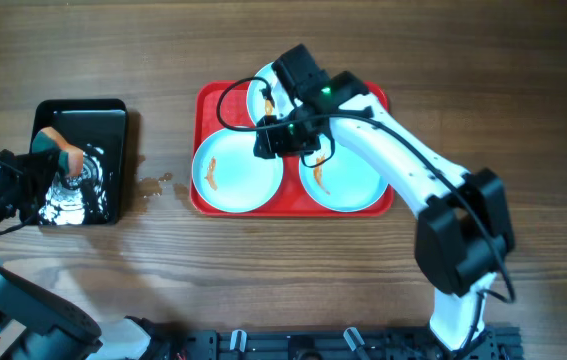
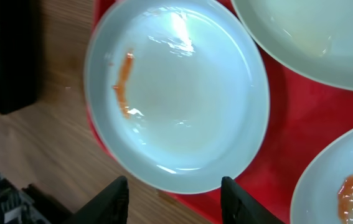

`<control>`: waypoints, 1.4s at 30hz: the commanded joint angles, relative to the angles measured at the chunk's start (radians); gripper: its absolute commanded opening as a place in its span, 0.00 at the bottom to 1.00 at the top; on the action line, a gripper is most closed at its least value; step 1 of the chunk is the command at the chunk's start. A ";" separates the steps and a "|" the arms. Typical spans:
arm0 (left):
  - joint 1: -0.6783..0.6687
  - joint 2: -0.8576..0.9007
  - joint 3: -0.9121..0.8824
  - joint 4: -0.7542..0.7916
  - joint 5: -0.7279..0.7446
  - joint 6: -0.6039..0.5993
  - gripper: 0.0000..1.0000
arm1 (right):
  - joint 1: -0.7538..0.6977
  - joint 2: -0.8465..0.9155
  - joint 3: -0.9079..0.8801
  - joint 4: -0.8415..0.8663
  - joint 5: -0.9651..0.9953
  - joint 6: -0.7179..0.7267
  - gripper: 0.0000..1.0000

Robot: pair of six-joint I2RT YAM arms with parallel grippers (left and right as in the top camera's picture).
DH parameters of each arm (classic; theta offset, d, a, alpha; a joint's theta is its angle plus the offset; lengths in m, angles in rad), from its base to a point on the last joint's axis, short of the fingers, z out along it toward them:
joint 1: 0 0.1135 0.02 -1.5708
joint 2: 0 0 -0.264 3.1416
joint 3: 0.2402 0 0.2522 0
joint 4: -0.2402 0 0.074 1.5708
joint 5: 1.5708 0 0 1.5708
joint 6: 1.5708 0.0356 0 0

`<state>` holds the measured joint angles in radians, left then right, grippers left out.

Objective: Clean dirty plates on tray and stack at the side

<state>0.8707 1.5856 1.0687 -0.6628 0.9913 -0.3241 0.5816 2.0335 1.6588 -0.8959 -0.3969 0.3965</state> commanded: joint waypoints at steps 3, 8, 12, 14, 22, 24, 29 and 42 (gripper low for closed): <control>-0.005 -0.015 -0.005 0.001 0.009 0.002 0.04 | 0.000 0.044 0.016 -0.002 0.139 0.031 0.49; -0.005 -0.014 -0.005 0.001 0.009 0.002 0.04 | 0.000 0.045 0.015 0.001 0.203 0.033 0.48; -0.005 -0.014 -0.005 0.000 0.010 0.002 0.04 | 0.001 0.045 -0.030 0.062 0.203 0.031 0.48; -0.005 -0.015 -0.005 0.000 0.010 0.002 0.04 | 0.003 0.045 -0.069 0.105 0.203 0.033 0.45; -0.005 -0.014 -0.005 0.000 0.010 0.002 0.04 | 0.005 0.045 -0.103 0.153 0.207 0.051 0.44; -0.005 -0.014 -0.005 0.000 0.010 0.002 0.04 | 0.005 0.048 -0.103 0.155 0.206 0.052 0.44; -0.005 -0.014 -0.005 0.000 0.010 0.002 0.04 | 0.012 0.072 -0.103 0.163 0.207 0.056 0.43; -0.005 -0.015 -0.005 0.000 0.009 0.002 0.04 | 0.025 0.121 -0.103 0.185 0.240 0.082 0.41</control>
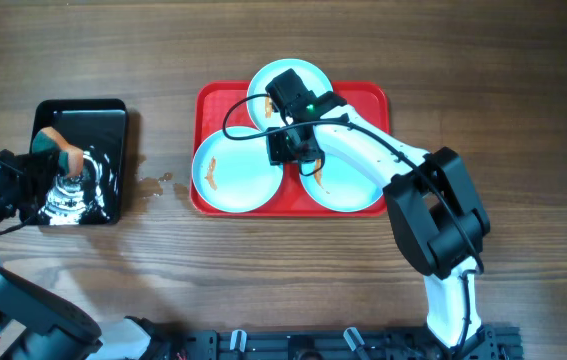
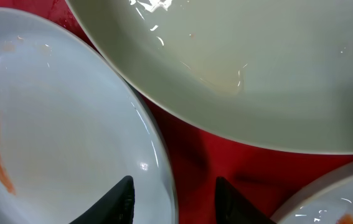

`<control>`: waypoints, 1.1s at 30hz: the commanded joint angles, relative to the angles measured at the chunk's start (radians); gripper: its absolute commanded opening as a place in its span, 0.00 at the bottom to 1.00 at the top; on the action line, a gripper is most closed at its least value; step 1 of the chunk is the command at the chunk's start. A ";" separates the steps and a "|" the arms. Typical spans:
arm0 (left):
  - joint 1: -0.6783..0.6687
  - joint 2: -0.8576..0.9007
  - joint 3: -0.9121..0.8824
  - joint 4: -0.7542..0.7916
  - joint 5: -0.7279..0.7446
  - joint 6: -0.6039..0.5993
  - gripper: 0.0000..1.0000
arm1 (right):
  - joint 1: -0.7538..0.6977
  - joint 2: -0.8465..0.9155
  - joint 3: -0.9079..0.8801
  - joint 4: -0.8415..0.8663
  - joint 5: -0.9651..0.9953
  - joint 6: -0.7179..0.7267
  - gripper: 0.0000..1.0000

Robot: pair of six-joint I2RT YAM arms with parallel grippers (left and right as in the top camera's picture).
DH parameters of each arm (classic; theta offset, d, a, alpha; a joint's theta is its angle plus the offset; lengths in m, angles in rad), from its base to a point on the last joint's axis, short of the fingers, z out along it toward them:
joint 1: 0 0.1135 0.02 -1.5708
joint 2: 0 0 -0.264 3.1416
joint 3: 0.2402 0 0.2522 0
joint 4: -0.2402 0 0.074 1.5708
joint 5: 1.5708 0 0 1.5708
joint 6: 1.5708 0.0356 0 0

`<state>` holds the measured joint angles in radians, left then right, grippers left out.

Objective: Clean dirty plates on tray and stack at the side

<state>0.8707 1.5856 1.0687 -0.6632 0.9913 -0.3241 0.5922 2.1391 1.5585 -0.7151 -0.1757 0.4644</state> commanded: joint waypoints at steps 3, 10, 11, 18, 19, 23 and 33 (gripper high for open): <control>-0.005 -0.014 -0.005 0.001 0.009 0.002 0.04 | 0.026 0.016 -0.003 0.005 0.024 0.021 0.38; -0.005 -0.014 -0.005 0.001 0.009 0.002 0.04 | 0.039 0.016 -0.004 -0.006 0.050 0.043 0.34; -0.005 -0.014 -0.005 0.000 0.009 0.002 0.04 | 0.039 0.016 -0.006 -0.007 0.058 0.044 0.34; -0.005 -0.014 -0.005 0.000 0.009 0.002 0.04 | 0.039 0.016 -0.027 -0.003 0.069 0.040 0.35; -0.005 -0.014 -0.005 0.000 0.009 0.002 0.04 | 0.039 0.016 -0.027 -0.003 0.069 0.040 0.35; -0.005 -0.014 -0.005 0.001 0.009 0.002 0.04 | 0.039 0.016 -0.029 -0.003 0.069 0.040 0.35; -0.005 -0.014 -0.005 0.018 0.047 0.003 0.04 | 0.039 0.016 -0.046 0.000 0.068 0.040 0.28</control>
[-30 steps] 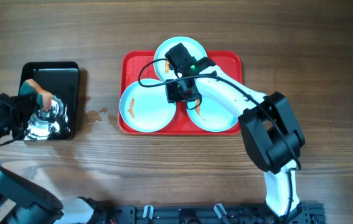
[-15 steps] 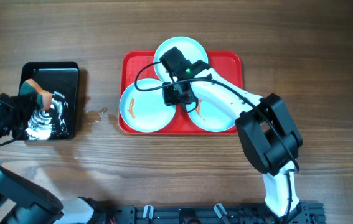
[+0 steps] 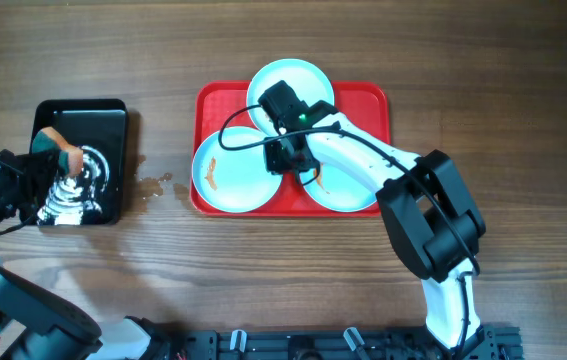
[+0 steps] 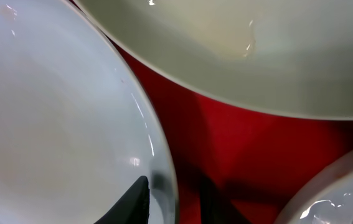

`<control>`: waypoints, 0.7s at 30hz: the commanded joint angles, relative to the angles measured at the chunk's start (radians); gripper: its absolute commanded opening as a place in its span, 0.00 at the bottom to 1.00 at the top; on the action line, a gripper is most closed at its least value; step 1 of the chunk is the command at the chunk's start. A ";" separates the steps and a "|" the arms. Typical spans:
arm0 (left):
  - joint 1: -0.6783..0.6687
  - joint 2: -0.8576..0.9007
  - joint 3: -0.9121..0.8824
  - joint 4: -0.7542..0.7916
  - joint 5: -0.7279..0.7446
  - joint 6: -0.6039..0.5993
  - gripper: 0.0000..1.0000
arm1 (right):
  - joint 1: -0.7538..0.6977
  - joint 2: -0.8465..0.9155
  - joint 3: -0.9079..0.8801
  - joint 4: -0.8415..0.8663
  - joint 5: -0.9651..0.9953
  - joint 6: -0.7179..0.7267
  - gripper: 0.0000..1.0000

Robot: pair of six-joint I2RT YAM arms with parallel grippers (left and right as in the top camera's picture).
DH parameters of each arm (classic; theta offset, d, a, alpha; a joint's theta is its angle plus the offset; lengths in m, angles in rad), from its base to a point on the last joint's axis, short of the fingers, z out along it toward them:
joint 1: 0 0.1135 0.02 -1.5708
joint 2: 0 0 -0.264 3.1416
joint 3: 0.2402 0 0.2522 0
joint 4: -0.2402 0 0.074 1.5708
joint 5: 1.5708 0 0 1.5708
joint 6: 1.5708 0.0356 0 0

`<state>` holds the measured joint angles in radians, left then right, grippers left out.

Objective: Clean dirty plates on tray and stack at the side

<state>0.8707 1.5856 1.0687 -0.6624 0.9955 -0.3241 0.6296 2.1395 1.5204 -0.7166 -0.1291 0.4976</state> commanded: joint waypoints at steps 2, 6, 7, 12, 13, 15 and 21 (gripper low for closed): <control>-0.005 -0.014 -0.005 0.034 0.035 0.003 0.04 | 0.002 0.015 -0.008 0.002 0.018 0.008 0.29; -0.005 -0.015 -0.005 0.034 0.105 0.036 0.04 | 0.002 0.015 -0.008 0.002 0.018 0.010 0.29; -0.005 -0.015 -0.005 0.047 0.069 0.044 0.04 | 0.002 0.015 -0.008 0.002 0.018 0.010 0.29; -0.013 -0.014 -0.005 0.049 0.077 0.067 0.04 | 0.002 0.015 -0.008 0.002 0.009 0.014 0.29; -0.016 -0.014 -0.005 0.048 0.023 0.043 0.04 | 0.002 0.015 -0.008 0.002 0.010 0.027 0.29; -0.016 -0.015 -0.005 0.003 0.053 -0.029 0.04 | 0.002 0.015 -0.008 0.001 0.004 0.029 0.35; -0.025 -0.015 -0.005 -0.018 0.121 -0.009 0.04 | 0.002 0.015 -0.008 0.000 -0.005 0.082 0.37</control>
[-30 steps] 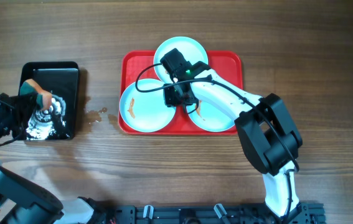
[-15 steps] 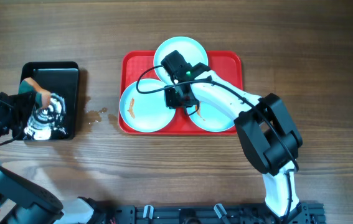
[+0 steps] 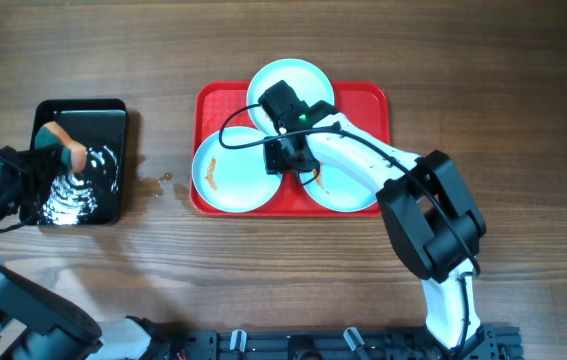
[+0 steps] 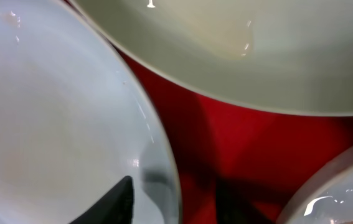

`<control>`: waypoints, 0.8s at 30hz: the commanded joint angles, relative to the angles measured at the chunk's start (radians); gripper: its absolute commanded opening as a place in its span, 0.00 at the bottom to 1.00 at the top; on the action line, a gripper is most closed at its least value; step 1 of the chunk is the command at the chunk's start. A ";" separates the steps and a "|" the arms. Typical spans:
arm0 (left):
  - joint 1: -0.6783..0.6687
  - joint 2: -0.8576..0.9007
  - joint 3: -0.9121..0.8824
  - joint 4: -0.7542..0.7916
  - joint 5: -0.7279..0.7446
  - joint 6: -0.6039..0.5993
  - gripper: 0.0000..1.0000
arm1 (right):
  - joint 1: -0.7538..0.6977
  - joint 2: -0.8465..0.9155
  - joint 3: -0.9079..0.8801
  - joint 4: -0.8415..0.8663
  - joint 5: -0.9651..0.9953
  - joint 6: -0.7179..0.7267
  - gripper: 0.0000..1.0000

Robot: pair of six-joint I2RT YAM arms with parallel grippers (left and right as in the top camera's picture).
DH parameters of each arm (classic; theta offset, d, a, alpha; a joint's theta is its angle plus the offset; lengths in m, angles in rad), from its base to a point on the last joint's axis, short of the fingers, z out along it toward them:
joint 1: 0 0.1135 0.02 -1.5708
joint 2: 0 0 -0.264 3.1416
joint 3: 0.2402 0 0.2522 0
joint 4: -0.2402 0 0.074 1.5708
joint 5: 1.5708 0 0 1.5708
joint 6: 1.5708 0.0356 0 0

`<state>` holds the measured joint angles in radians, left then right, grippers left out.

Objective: Clean dirty plates on tray and stack at the side

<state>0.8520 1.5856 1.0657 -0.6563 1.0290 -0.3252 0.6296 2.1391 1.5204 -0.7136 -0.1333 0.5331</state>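
Three pale blue plates lie on the red tray (image 3: pixel 373 100). The left plate (image 3: pixel 231 175) carries an orange smear, the right plate (image 3: pixel 348 188) another, and the top plate (image 3: pixel 298 80) lies behind them. My right gripper (image 3: pixel 286 160) is low over the left plate's right rim (image 4: pixel 160 155). It is open, with one finger (image 4: pixel 119 198) over the plate and the other side over the red tray. At the far left my left gripper (image 3: pixel 45 158) is shut on an orange and teal sponge (image 3: pixel 60 138) inside the black tub (image 3: pixel 113 115).
White foam covers the tub's floor. Small wet spots (image 3: pixel 158 182) mark the wooden table between tub and tray. The right arm (image 3: pixel 403 170) lies across the tray's right half and hides part of the right plate.
My left gripper has shifted the sponge slightly up and left in the tub. My right gripper stays at the left plate's rim, its fingers a touch wider apart in the wrist view.
My right gripper was open, high above the left plate. Then it was lower, near that plate's right rim, and then it straddled the rim, where it still is. My left gripper stayed in the tub on the sponge throughout.
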 commanded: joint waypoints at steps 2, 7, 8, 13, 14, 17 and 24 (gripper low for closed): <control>-0.014 -0.015 -0.002 0.018 0.073 0.035 0.04 | 0.002 0.016 -0.008 0.003 0.000 0.048 0.31; -0.017 -0.015 -0.002 -0.023 0.040 0.003 0.04 | 0.002 0.016 -0.008 0.007 0.000 0.078 0.41; -0.019 -0.015 -0.002 -0.024 0.039 0.003 0.04 | 0.002 0.016 -0.008 0.007 0.000 0.077 0.54; -0.023 -0.015 -0.002 -0.063 0.127 -0.031 0.04 | 0.002 0.016 -0.010 0.002 -0.001 0.072 0.70; -0.026 -0.015 -0.002 -0.050 0.134 -0.027 0.04 | 0.002 0.016 -0.010 0.002 0.000 0.072 0.70; -0.027 -0.015 -0.002 0.001 0.012 -0.028 0.04 | 0.002 0.016 -0.010 0.003 -0.001 0.072 0.83; -0.047 -0.015 -0.002 -0.035 -0.069 -0.021 0.04 | 0.002 0.016 -0.011 0.002 -0.001 0.072 0.86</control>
<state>0.8219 1.5856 1.0641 -0.6704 1.0092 -0.3428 0.6365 2.1345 1.5284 -0.6968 -0.1562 0.6022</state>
